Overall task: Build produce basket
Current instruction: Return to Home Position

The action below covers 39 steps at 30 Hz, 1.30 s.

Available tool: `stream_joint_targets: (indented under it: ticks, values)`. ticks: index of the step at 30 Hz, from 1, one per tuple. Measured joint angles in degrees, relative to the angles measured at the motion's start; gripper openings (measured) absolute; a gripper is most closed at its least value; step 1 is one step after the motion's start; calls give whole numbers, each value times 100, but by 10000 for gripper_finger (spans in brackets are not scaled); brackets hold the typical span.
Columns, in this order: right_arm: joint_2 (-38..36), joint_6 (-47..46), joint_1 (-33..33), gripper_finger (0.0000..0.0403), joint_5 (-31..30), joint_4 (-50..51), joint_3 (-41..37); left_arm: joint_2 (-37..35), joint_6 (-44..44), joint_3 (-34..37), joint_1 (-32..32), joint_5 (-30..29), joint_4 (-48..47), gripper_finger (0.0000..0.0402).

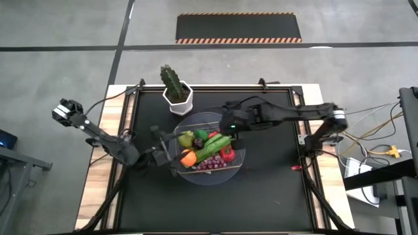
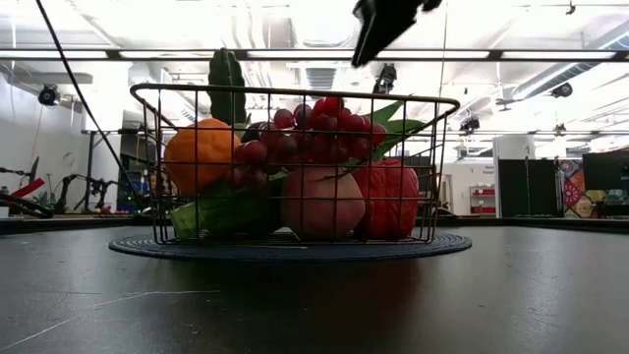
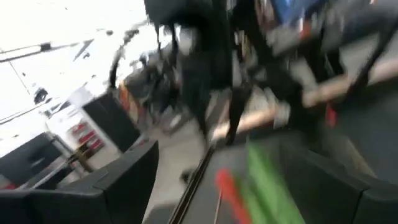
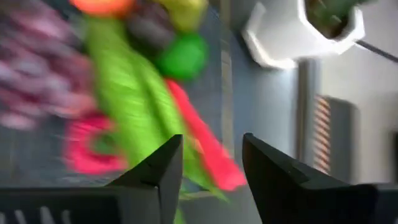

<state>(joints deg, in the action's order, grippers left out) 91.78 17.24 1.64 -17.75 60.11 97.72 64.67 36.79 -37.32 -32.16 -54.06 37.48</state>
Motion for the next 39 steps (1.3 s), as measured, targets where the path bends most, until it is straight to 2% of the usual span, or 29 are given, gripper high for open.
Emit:
stream_joint_targets:
  ticks: [2, 3, 4, 6, 8, 9, 11, 13, 17, 21, 23, 27, 31, 39]
  values:
    - [-385, -213, 108, 143, 533, -527, -503, -336, -328, -20, -227, -205, -1027, 304]
    - [-650, -237, 203, 134, 686, -946, -887, -548, -627, -36, -342, -56, -1529, 299]
    - [-876, -213, 330, 125, 724, -1414, -1303, -767, -933, -39, -447, 272, -2009, 292]
    - [-1368, -134, 560, 105, 739, -2235, -2145, -1161, -1323, 27, -551, 1327, -2712, 274]
    - [-1828, -103, 760, 85, 744, -3102, -2973, -1436, -1394, 235, -562, 2216, -3011, 251]
    - [-2054, -60, 835, 75, 725, -3589, -3405, -1546, -1383, 366, -567, 2443, -2981, 238]
    - [-2421, 169, 948, 57, 720, -4777, -4227, -1793, -1324, 671, -526, 2446, -2797, 209]
    - [-2697, 483, 991, 42, 729, -5904, -4991, -2013, -1259, 958, -429, 2152, -2452, 178]
    - [-3081, 1017, 933, 15, 820, -7790, -6192, -2521, -1243, 1552, -197, 1919, -2087, 116]
    - [-3326, 1107, 556, 9, 1691, -9335, -7026, -3089, -1243, 2046, 56, 1922, -1540, 63]
    - [-3503, 1043, 257, 9, 2153, -9550, -7241, -3349, -1244, 2263, 197, 1980, -1318, 41]
    - [-3993, 841, -325, 9, 2553, -9280, -7512, -3833, -1288, 2663, 389, 2126, -1185, 7]
    - [-4599, 783, -649, 9, 2789, -9205, -7913, -4361, -1384, 3067, 406, 2164, -1160, 4]
    - [-5783, 452, -956, 8, 2770, -9206, -8894, -5571, -1344, 3683, 408, 2054, -1268, 3]
